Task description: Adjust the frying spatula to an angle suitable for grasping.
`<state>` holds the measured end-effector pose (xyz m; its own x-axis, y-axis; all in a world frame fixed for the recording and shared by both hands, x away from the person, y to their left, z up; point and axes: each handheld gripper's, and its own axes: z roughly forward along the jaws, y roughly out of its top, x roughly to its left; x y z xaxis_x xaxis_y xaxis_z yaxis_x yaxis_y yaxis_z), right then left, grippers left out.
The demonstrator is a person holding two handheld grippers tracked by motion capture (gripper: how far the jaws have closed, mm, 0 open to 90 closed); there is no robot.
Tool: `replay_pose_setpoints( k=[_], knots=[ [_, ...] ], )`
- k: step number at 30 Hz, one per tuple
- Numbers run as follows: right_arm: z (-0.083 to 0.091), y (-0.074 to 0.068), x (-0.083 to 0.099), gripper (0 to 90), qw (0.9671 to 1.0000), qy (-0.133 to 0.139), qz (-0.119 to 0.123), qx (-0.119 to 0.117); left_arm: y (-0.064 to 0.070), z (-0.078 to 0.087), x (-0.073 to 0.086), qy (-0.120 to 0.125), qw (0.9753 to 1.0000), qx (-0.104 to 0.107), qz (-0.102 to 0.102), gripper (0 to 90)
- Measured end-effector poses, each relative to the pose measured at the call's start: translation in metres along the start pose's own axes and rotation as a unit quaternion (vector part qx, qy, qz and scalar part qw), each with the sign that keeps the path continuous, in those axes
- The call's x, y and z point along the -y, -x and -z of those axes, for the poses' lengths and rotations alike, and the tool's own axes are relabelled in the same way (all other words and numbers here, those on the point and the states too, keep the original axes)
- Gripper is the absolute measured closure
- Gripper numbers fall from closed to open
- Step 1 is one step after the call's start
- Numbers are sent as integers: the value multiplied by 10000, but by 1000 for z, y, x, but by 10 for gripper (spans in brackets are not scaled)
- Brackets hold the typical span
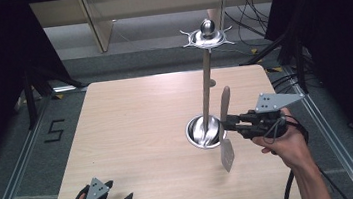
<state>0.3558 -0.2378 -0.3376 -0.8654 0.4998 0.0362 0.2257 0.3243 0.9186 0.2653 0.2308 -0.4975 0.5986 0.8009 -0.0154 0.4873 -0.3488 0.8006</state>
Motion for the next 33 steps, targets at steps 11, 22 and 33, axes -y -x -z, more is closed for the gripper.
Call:
replay_pose_setpoints(
  k=[11,22,33],
  knots=[
    [11,10,-5,759,9998,10,-101,187,1,0,0,-17,10000,-9,29,179],
    [20,22,-12,759,9992,42,-19,391,2,1,0,-132,9999,-38,76,179],
    [24,29,-21,759,9989,66,-143,446,1,1,0,-91,9999,-25,49,179]
  ],
)
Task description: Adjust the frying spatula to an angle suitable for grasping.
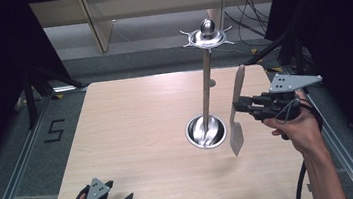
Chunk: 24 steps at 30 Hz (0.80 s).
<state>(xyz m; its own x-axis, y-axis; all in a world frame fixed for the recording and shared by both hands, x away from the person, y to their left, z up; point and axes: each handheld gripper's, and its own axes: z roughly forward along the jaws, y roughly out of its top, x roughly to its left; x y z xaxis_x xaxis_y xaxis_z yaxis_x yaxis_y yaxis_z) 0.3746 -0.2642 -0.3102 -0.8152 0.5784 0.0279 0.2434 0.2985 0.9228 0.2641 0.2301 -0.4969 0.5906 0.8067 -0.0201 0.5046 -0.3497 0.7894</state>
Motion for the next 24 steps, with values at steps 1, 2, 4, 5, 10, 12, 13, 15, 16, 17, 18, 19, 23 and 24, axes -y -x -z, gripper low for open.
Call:
replay_pose_setpoints(
  k=[1,2,4,5,10,12,13,15,16,17,18,19,23,24],
  knots=[
    [1,3,-2,759,9999,15,95,35,0,1,0,-53,10000,-5,-24,179],
    [1,2,-2,760,10000,47,-3,53,-1,0,0,-25,9999,8,-129,179],
    [3,5,-4,760,10000,12,-14,48,0,0,0,-10,10000,5,-72,179],
    [3,8,-5,759,9999,49,100,77,-1,0,0,-6,10000,-24,-55,179],
    [2,9,-8,759,9999,91,58,117,0,0,0,16,10000,4,14,179],
    [3,10,-10,759,9999,-14,32,95,0,0,0,-30,10000,-39,-10,179],
    [3,10,-10,759,9999,-14,32,95,1,-1,0,-5,10000,-61,35,179],
    [3,11,-12,759,9999,-10,62,132,1,-1,0,8,10000,-57,34,179],
    [3,11,-13,759,9999,21,29,167,0,0,0,11,10000,-20,-16,179],
    [3,11,-13,759,9999,21,29,167,0,0,0,11,10000,-20,-16,179],
    [4,12,-15,759,9999,-5,62,116,0,0,0,-17,10000,0,-24,178],
    [4,12,-15,759,9999,-5,62,116,0,1,0,-66,10000,-6,-45,178],
    [5,12,-17,759,9998,-32,18,186,0,0,0,-36,10000,-7,-10,179],
    [3,13,-18,759,9997,80,66,243,1,0,0,-16,10000,-1,-6,179]
  ],
)
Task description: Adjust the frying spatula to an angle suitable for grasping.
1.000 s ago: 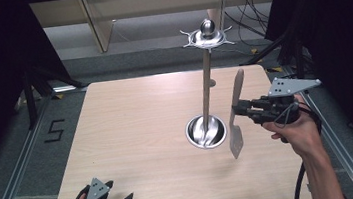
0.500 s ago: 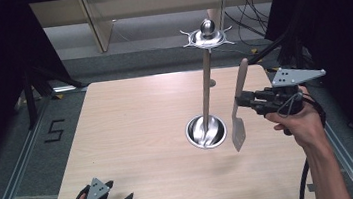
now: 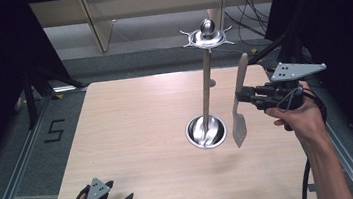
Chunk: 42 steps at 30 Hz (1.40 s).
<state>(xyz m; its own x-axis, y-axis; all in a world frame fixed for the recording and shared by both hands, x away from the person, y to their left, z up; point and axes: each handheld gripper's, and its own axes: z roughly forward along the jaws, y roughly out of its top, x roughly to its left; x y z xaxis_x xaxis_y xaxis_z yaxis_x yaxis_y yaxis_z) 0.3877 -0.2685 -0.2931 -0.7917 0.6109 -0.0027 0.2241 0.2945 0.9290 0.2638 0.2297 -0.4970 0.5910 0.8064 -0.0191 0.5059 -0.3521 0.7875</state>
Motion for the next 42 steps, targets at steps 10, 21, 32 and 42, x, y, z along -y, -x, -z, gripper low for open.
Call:
replay_pose_setpoints(
  k=[10,21,32,42],
  knots=[
    [-2,5,-9,759,10000,0,-28,26,0,0,0,2,10000,9,19,179],
    [-5,12,-22,759,9999,-139,27,-7,3,-2,-1,112,9998,44,150,179],
    [-10,17,-28,759,9996,-274,-49,-60,0,-1,-3,34,9999,67,-102,179],
    [-15,20,-31,759,9995,-314,11,-6,4,-4,-3,86,9999,94,93,179]
  ],
)
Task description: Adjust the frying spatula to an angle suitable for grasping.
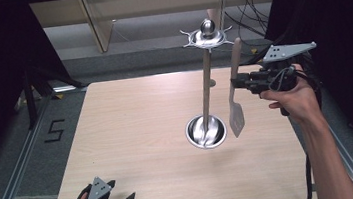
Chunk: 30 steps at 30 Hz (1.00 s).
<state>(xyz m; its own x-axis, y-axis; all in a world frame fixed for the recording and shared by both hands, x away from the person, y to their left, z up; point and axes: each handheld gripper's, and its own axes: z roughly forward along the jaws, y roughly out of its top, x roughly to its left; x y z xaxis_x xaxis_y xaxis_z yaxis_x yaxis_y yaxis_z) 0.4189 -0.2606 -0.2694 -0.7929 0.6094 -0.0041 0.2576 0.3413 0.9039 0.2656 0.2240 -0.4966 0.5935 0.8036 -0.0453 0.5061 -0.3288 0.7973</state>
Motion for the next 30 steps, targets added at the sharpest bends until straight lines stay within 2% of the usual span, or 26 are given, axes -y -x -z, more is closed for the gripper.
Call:
replay_pose_setpoints(
  k=[2,3,4,6,9,10,12,13,19,20,21,22,26,29,30],
  knots=[
    [-1,0,0,759,10000,15,9,30,0,0,0,-85,10000,-43,-6,179],
    [-1,-1,0,759,10000,-31,-60,-29,-3,0,-2,-48,9997,-16,-244,179],
    [-1,-3,-1,759,9998,-126,-98,-94,-1,0,-1,-19,10000,33,-55,179],
    [-1,-3,-1,759,9999,-137,-78,-63,1,-1,-1,28,10000,20,22,179],
    [-2,-2,-2,759,9999,-103,-47,-90,2,-1,-1,-51,10000,7,11,179],
    [-3,-2,-2,758,9999,-106,-39,-62,0,0,-1,-73,9998,42,-168,179],
    [-3,-2,-2,759,9998,-209,5,-63,0,0,-1,-37,9999,22,-118,179],
    [-3,-3,-2,758,9997,-233,-55,-88,-1,1,-1,-50,9999,50,-156,179],
    [-4,-2,-3,758,9997,-214,-49,-105,-1,1,-1,-74,9998,49,-177,179],
    [-6,-2,-3,758,9998,-163,-56,-49,0,1,-1,-51,9999,31,-94,179],
    [-6,-2,-3,758,9998,-163,-56,-49,0,1,-1,-51,9999,31,-94,178],
    [-6,-1,-4,758,9998,-214,-35,-53,1,1,0,-16,10000,0,14,179],
    [-8,-1,-6,757,9995,-273,-26,-147,1,1,-1,-22,10000,7,-8,179],
    [-8,-2,-6,757,9995,-288,-57,-135,1,1,0,-19,10000,-6,7,179],
    [-9,-2,-5,757,9997,-209,-36,-97,0,2,-1,-32,9999,34,-109,179]
  ],
)
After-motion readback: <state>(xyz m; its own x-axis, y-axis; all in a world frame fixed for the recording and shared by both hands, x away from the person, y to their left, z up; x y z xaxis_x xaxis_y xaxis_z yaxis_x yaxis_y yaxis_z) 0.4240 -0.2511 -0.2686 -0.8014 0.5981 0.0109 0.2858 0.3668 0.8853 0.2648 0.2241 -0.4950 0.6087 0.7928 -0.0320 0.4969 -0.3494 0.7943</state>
